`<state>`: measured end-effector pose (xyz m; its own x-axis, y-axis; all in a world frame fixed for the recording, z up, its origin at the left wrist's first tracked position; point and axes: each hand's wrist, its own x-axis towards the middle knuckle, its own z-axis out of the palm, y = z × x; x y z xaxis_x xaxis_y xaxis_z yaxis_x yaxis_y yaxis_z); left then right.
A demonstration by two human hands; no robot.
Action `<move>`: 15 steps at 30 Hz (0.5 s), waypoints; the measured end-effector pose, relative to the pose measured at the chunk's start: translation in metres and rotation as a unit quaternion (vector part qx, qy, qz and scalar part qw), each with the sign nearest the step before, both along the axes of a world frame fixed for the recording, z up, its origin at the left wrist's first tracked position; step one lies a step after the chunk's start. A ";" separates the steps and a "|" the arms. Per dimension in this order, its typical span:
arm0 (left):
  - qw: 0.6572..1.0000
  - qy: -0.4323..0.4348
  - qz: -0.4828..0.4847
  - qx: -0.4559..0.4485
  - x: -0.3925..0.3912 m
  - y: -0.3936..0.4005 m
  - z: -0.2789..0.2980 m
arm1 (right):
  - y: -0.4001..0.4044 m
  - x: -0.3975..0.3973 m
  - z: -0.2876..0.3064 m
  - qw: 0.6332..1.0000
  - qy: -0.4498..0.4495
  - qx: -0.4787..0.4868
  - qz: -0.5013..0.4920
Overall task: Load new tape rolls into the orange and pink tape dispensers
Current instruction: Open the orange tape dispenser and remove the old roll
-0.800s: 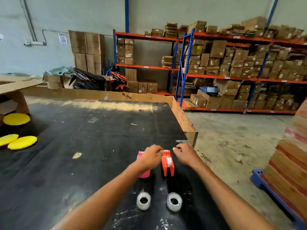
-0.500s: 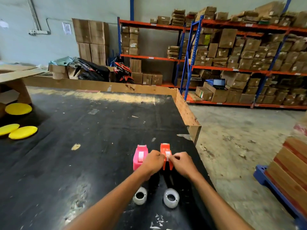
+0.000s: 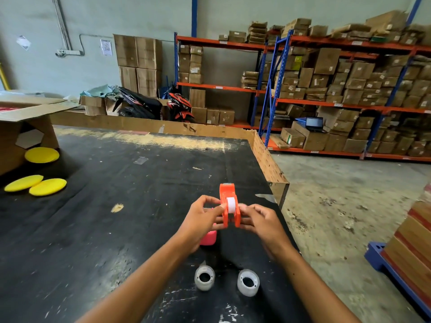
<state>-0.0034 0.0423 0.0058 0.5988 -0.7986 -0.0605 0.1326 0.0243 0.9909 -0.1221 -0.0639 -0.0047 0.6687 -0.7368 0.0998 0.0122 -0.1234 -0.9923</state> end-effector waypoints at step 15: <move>0.996 -0.033 -0.070 -0.036 0.015 0.027 -0.009 | 0.013 0.010 0.008 0.998 0.003 0.005 0.062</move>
<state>0.0118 0.0690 -0.0030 0.4819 -0.8755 0.0355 0.0733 0.0807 0.9940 -0.1124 -0.0508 0.0029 0.7559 -0.6487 0.0884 0.0213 -0.1106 -0.9936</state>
